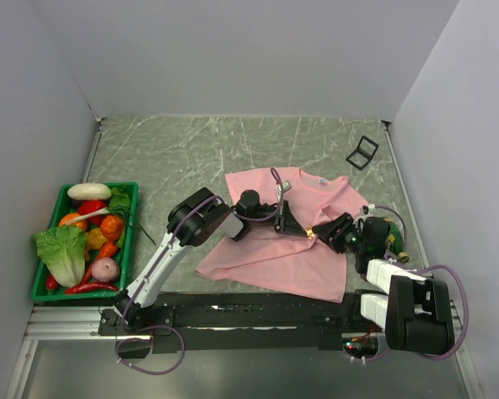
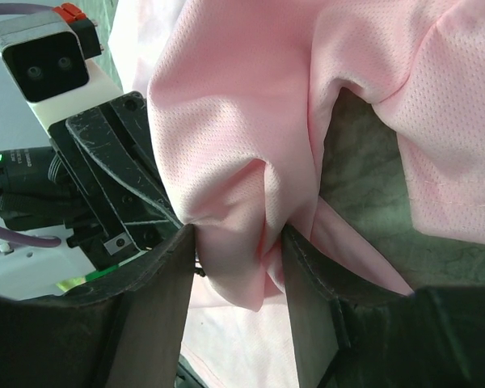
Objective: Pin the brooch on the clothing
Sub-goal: Pin the brooch onto the flattened clothing.
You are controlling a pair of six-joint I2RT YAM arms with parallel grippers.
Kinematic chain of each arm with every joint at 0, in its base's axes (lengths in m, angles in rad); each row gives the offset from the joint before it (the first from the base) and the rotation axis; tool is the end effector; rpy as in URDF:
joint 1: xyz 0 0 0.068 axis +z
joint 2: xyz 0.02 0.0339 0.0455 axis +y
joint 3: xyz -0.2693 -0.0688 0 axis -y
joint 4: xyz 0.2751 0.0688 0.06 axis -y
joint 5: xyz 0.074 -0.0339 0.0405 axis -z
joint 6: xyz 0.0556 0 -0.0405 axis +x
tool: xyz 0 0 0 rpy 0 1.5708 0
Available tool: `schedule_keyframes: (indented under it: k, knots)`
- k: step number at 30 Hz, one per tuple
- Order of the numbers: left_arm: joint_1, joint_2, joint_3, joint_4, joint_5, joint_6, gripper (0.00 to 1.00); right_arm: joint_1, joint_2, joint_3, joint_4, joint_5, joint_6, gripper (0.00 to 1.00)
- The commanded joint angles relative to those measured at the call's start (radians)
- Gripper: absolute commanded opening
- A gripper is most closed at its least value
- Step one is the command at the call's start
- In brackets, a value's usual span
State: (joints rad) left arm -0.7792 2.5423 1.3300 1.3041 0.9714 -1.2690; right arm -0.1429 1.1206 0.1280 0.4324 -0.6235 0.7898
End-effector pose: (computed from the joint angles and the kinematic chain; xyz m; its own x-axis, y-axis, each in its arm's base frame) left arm 0.3235 -0.3840 0.0385 -0.9177 0.1493 -0.3683 0.3540 -0.1139 -0.9283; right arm 0.2069 0.0030 0.0951 -0.6359 0.6740 -0.3760 0.1103 0.5615 0.8201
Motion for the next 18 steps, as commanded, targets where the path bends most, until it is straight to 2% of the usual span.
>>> schedule_keyframes:
  k: [1, 10, 18]
  knots:
    - [0.006, -0.028, 0.037, 0.024, -0.016, -0.010, 0.01, 0.026, -0.002, -0.008, 0.031, 0.005, -0.004, 0.53]
    - [0.008, -0.042, 0.035, 0.017, -0.017, -0.010, 0.01, 0.065, 0.002, -0.014, 0.019, 0.068, 0.006, 0.50]
    - [0.011, -0.039, 0.060, -0.008, -0.020, -0.020, 0.01, 0.092, -0.050, -0.007, -0.081, 0.146, -0.012, 0.47]
